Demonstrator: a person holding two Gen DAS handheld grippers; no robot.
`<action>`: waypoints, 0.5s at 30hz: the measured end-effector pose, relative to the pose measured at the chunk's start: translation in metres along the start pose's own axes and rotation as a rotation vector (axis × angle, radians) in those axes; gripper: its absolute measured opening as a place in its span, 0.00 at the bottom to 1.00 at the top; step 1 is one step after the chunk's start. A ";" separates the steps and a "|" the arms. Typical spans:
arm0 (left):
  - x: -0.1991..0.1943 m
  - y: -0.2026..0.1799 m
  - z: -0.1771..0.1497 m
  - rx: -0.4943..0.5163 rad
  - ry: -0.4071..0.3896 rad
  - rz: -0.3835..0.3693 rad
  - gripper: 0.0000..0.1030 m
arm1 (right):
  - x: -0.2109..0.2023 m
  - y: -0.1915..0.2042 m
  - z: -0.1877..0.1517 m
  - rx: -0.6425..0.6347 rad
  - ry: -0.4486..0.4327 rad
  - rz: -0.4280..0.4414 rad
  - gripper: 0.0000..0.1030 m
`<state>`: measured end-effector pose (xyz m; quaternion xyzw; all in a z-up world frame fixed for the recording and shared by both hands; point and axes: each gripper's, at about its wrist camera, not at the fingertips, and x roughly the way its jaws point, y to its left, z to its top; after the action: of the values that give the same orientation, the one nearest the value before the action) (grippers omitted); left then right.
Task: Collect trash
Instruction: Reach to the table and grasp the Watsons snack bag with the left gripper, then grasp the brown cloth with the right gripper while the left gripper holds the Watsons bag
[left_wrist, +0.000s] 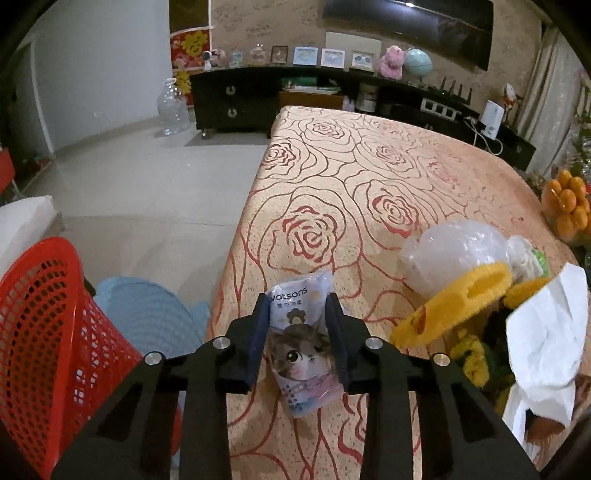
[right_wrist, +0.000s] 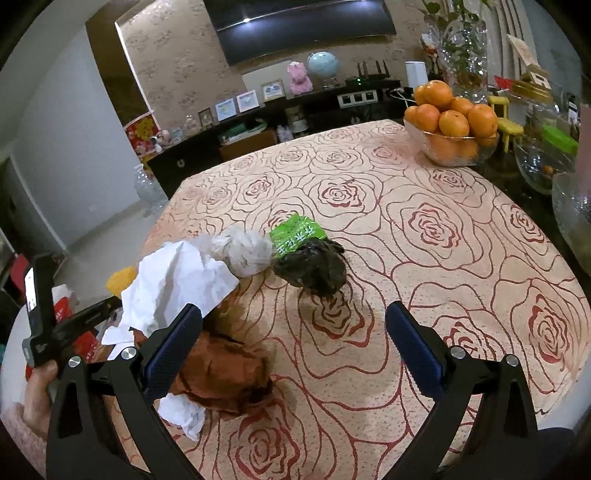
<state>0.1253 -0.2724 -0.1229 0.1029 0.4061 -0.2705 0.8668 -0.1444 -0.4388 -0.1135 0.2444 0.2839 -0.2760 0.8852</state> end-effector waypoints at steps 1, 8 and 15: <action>-0.002 0.000 -0.002 -0.001 0.000 -0.006 0.27 | 0.000 -0.001 0.000 0.003 0.000 -0.002 0.94; -0.022 0.000 -0.017 0.013 -0.007 -0.044 0.25 | 0.001 -0.011 0.001 0.030 -0.009 -0.034 0.94; -0.058 0.007 -0.028 0.016 -0.058 -0.045 0.24 | 0.000 -0.010 0.001 0.030 -0.014 0.015 0.94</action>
<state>0.0806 -0.2327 -0.0976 0.0928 0.3810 -0.2959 0.8710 -0.1501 -0.4465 -0.1156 0.2578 0.2717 -0.2753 0.8854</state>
